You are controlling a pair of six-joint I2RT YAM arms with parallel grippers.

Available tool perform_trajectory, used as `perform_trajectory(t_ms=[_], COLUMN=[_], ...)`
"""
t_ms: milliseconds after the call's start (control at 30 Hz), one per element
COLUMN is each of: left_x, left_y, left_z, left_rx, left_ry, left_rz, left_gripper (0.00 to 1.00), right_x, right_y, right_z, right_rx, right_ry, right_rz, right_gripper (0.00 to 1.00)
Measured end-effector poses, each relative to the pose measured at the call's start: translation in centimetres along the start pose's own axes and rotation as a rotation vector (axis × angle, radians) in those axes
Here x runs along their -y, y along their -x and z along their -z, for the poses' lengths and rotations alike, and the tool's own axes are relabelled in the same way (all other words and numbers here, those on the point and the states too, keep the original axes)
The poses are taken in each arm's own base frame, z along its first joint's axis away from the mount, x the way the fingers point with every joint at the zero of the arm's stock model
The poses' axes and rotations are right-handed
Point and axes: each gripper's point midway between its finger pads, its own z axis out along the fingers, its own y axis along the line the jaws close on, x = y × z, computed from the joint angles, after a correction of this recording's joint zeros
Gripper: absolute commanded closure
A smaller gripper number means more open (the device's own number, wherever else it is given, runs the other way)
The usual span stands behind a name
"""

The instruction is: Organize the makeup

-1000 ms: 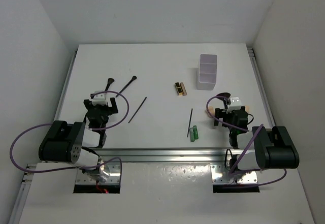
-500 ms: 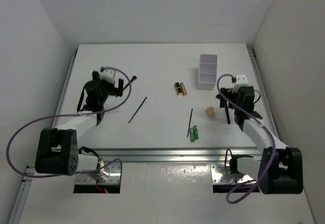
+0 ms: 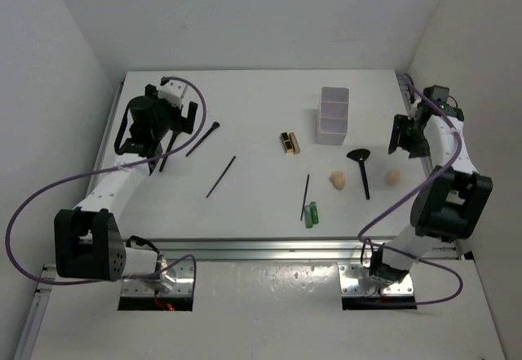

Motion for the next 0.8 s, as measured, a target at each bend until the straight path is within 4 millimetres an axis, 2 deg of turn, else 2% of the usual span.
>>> perform_trajectory(t_ms=[133, 267, 400, 567, 667, 767, 800], left_x=[0.4, 1.3, 2.0, 2.3, 2.4, 2.5, 2.5], left_y=[-0.8, -2.4, -3.9, -4.5, -4.6, -4.7, -4.8], left_z=[0.2, 0.4, 0.8, 1.0, 0.9, 1.0, 1.0], left_rx=[-0.031, -0.068, -0.116, -0.138, -0.14, -0.146, -0.149], left_ry=[-0.005, -0.034, -0.057, -0.066, -0.069, -0.072, -0.073], left_rz=[0.042, 0.064, 0.084, 0.092, 0.093, 0.094, 0.095], left_gripper=[0.01, 0.01, 0.01, 0.01, 0.01, 0.01, 0.01], right_x=[1.8, 2.0, 2.4, 2.6, 2.7, 2.7, 2.6], right_y=[-5.8, -8.2, -9.4, -10.8, -11.2, -11.1, -11.1], right_z=[-2.4, -3.9, -5.7, -7.3, -8.3, -9.2, -9.4], right_rx=[-0.264, -0.38, -0.466, -0.527, -0.546, -0.555, -0.558], right_ry=[-0.02, -0.026, -0.034, -0.03, -0.029, -0.021, -0.017], right_rz=[-0.168, -0.226, -0.242, -0.254, -0.255, -0.258, -0.26], right_gripper=[0.39, 0.39, 0.4, 0.44, 0.51, 0.64, 0.74])
